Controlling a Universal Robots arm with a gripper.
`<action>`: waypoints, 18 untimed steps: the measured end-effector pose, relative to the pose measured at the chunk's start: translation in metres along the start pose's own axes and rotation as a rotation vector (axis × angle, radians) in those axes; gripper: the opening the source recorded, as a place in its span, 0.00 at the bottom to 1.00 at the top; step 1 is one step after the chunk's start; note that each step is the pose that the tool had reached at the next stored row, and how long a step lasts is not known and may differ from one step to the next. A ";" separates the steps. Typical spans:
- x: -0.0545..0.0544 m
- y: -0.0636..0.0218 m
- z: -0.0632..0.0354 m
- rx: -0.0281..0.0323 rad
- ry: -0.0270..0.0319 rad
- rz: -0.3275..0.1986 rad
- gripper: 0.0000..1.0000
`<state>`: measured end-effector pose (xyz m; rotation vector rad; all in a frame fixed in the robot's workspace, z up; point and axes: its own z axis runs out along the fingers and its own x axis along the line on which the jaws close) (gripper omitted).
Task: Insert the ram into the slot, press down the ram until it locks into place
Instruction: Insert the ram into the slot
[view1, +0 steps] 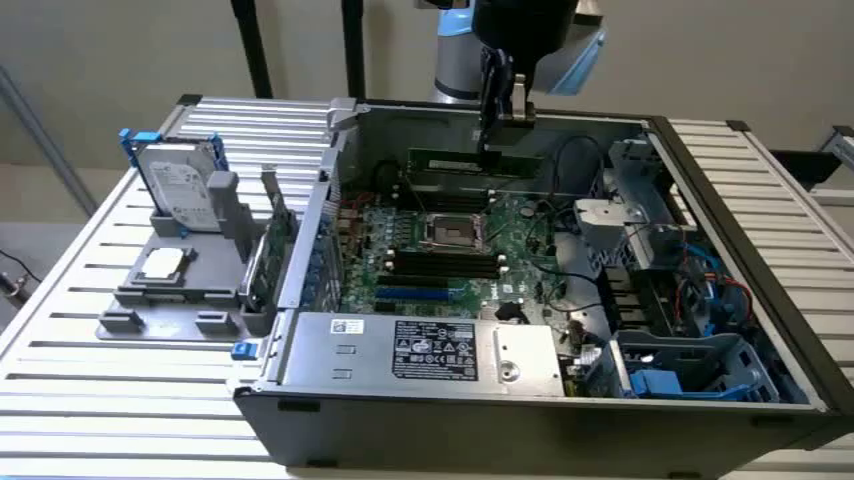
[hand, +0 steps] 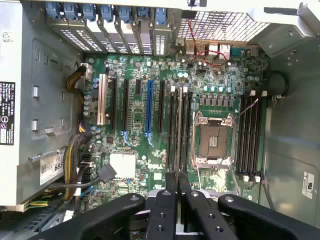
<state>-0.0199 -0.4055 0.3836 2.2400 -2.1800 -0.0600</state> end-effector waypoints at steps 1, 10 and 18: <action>0.000 0.0000 0.0000 0.0000 0.0000 0.000 0.13; 0.000 0.0000 0.0000 0.0000 0.0000 0.000 0.13; 0.000 0.0025 0.0078 0.0006 0.0001 0.000 0.13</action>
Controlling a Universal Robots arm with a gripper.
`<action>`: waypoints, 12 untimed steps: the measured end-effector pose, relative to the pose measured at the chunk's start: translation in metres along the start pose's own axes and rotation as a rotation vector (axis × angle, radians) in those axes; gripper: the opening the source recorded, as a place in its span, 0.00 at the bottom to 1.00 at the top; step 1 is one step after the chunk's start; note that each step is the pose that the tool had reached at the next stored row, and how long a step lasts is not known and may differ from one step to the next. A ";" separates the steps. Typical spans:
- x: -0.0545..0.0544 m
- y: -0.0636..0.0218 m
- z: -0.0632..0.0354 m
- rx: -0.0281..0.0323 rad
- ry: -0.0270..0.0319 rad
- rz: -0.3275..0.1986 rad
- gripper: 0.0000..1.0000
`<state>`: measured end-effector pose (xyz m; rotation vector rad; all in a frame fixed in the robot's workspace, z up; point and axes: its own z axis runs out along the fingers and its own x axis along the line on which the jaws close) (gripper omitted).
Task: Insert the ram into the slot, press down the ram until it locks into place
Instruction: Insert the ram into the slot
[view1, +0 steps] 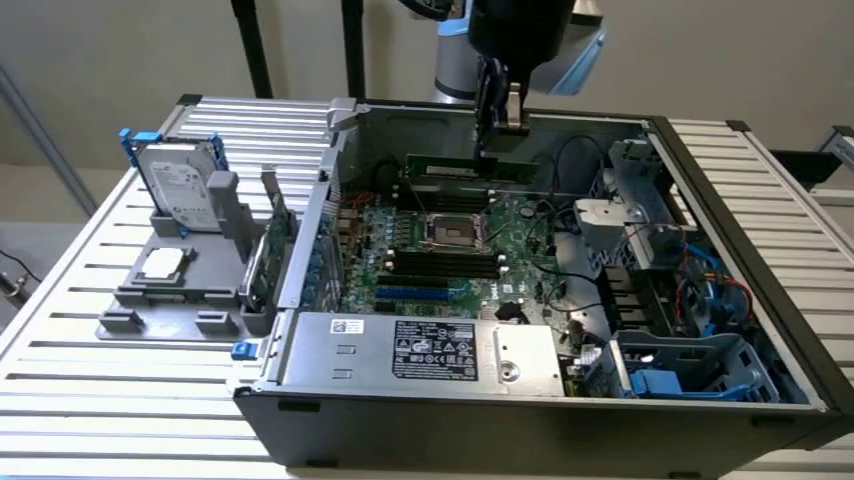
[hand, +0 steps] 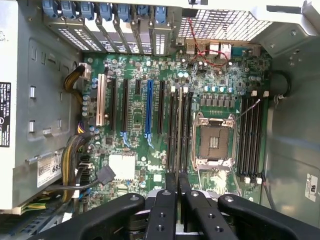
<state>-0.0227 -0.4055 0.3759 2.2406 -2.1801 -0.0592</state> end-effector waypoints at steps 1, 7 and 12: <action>0.000 0.0014 0.0019 0.0000 -0.0001 0.000 0.13; 0.000 0.0090 0.0131 0.0003 0.0001 -0.006 0.13; 0.000 0.0132 0.0223 0.0023 0.0002 -0.006 0.13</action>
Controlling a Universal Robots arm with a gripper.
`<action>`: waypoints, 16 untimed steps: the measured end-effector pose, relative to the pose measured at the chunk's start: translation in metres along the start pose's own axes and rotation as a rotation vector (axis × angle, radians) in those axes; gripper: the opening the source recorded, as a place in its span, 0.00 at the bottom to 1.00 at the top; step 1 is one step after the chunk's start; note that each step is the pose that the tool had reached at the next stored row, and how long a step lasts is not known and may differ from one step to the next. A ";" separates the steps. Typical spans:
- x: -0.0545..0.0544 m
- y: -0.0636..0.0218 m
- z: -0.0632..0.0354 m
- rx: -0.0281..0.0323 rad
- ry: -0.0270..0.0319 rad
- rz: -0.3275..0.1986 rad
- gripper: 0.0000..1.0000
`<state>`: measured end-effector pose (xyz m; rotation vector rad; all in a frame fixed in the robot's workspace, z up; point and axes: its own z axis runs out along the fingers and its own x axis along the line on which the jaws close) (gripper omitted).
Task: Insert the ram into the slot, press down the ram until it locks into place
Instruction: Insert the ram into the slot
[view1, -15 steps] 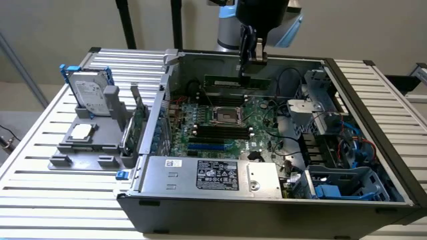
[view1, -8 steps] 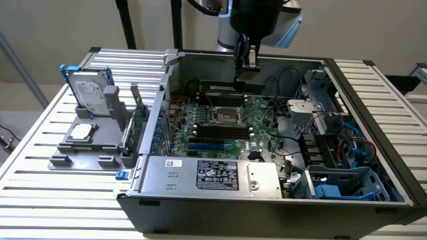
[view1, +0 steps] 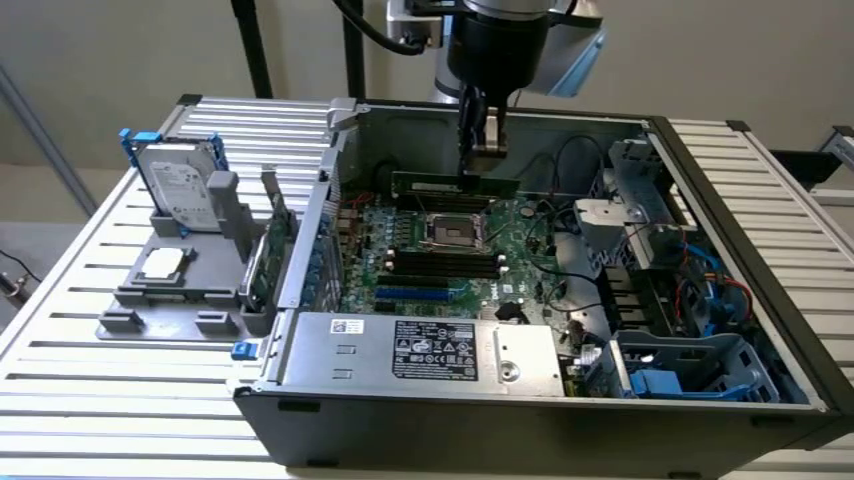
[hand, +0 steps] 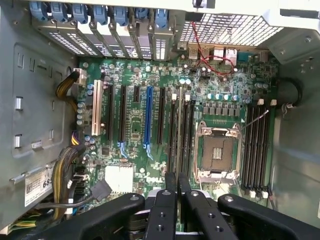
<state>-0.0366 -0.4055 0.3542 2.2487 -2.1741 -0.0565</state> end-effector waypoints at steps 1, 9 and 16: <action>0.000 0.0001 0.0018 0.0009 0.0000 0.000 0.13; -0.001 -0.0003 0.0158 0.0168 0.0005 0.000 0.13; -0.006 -0.0009 0.0286 0.0182 0.0005 0.000 0.13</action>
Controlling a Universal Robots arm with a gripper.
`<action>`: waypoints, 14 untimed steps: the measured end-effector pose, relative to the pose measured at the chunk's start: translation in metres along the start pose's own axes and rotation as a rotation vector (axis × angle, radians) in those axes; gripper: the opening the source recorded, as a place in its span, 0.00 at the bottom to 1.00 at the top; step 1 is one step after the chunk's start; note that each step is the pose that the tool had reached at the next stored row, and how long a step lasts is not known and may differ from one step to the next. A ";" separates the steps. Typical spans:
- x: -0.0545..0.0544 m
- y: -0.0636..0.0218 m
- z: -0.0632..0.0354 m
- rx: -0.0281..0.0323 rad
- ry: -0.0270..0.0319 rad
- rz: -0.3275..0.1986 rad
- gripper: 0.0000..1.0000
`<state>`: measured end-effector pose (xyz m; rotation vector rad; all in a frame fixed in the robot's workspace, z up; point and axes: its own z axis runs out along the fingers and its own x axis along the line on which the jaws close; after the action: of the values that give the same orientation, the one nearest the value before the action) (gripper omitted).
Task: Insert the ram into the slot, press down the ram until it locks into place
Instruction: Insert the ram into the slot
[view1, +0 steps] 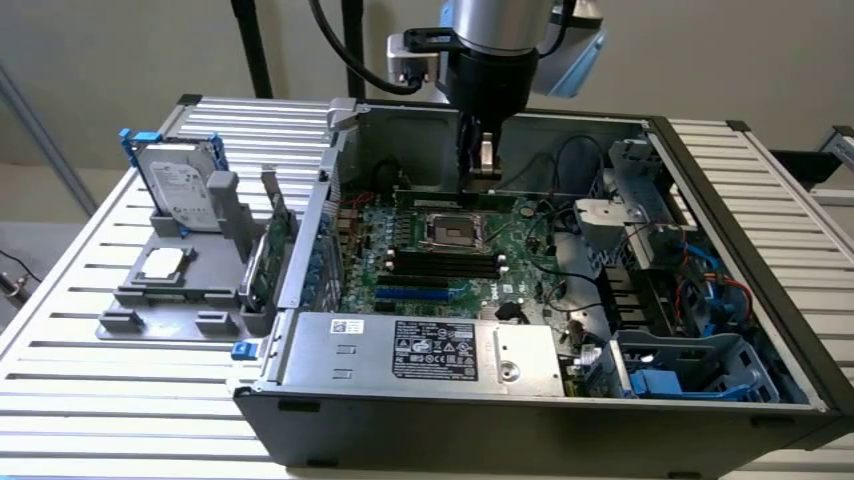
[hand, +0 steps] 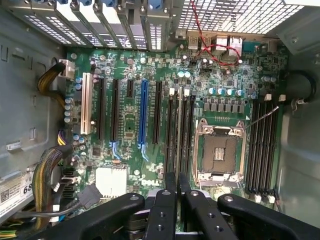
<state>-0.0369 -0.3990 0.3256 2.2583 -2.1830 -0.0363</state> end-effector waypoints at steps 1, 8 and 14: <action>-0.001 -0.0001 0.0018 0.0001 0.0000 0.000 0.13; -0.004 -0.0004 0.0145 0.0003 0.0003 0.000 0.13; -0.004 -0.0006 0.0256 0.0003 0.0002 0.000 0.13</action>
<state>-0.0369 -0.3941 0.3001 2.2585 -2.1830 -0.0357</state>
